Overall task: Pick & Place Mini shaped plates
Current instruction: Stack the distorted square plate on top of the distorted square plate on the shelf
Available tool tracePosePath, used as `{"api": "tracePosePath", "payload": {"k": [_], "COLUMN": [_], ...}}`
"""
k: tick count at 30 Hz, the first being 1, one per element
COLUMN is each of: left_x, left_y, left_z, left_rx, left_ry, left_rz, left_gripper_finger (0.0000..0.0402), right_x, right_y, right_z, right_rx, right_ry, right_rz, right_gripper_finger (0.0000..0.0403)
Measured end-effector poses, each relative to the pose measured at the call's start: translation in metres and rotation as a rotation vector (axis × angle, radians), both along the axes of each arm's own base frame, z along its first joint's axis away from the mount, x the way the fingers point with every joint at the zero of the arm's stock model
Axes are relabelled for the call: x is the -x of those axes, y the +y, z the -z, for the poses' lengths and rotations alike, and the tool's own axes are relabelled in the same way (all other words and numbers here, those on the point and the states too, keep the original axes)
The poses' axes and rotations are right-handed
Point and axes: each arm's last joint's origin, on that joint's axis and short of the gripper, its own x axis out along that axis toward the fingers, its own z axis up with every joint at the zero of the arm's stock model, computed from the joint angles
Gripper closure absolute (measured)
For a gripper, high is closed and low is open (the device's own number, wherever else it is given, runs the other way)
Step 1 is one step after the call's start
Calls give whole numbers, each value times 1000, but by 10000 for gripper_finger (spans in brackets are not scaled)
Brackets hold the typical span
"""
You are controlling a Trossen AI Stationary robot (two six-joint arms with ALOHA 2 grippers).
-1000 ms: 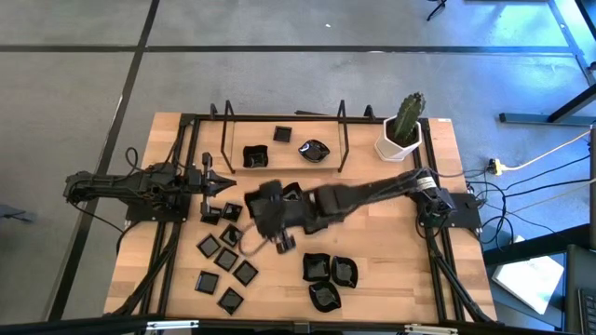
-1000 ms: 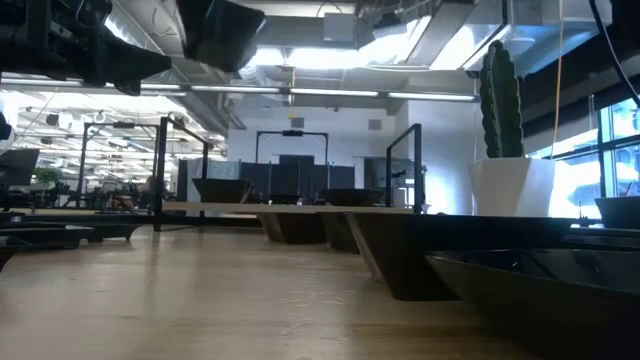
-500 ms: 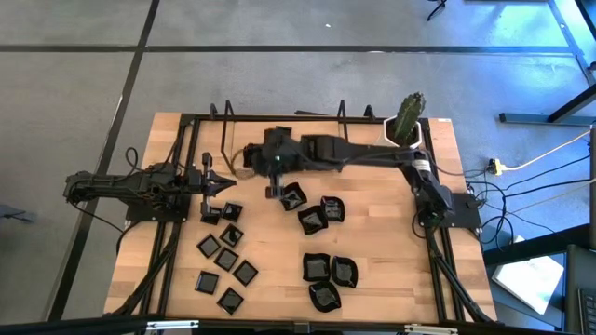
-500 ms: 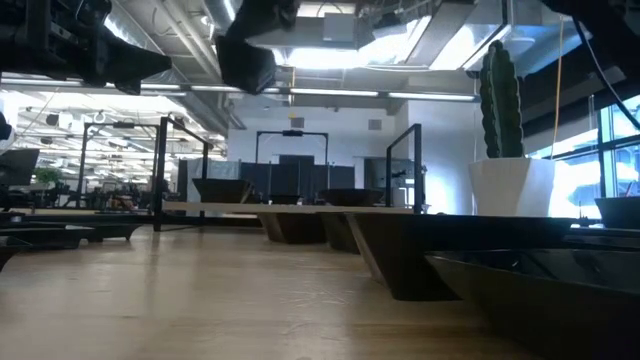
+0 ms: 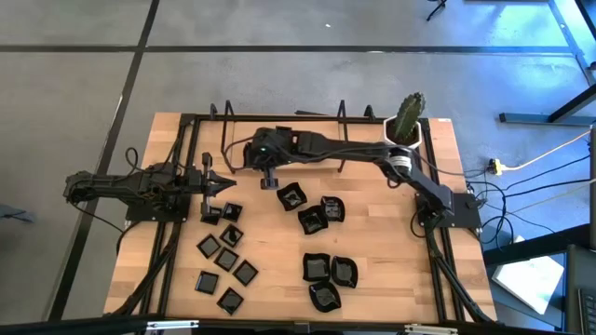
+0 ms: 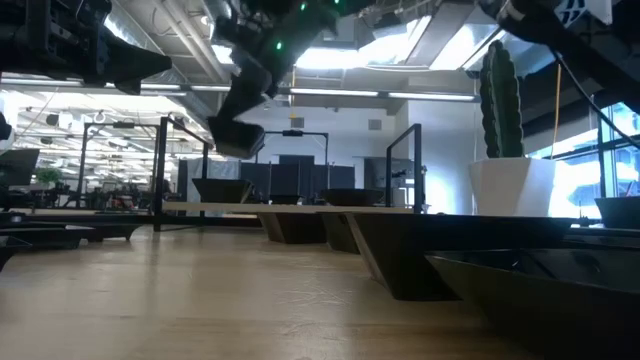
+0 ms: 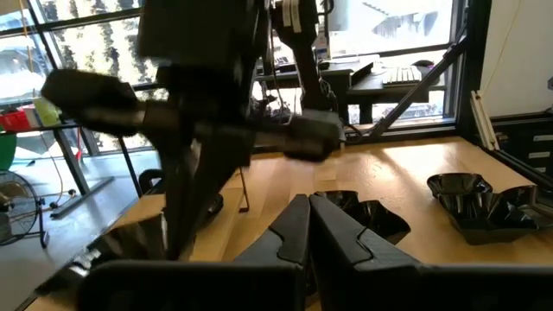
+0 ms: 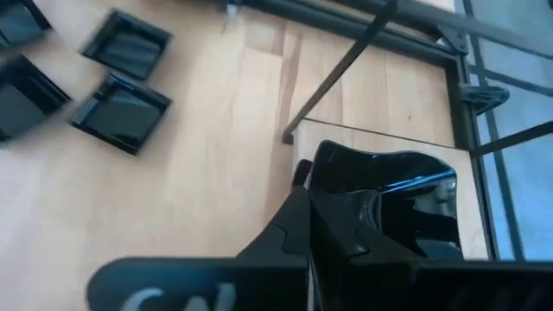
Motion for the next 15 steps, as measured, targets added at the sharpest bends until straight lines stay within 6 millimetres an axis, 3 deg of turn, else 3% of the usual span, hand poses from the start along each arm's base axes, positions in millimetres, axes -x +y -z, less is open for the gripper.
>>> {"api": "tracePosePath", "payload": {"k": [8, 15], "left_x": [0, 0], "left_y": [0, 0], "left_z": [0, 0], "left_rx": [0, 1], "left_ry": [0, 0], "left_rz": [0, 1], "left_gripper_finger": [398, 398], "right_x": [-12, -18], "right_y": [-3, -5], "right_z": [23, 29], "right_rx": [87, 74], "right_ry": [35, -1], "right_rz": [9, 57], "right_gripper_finger": [402, 402]}}
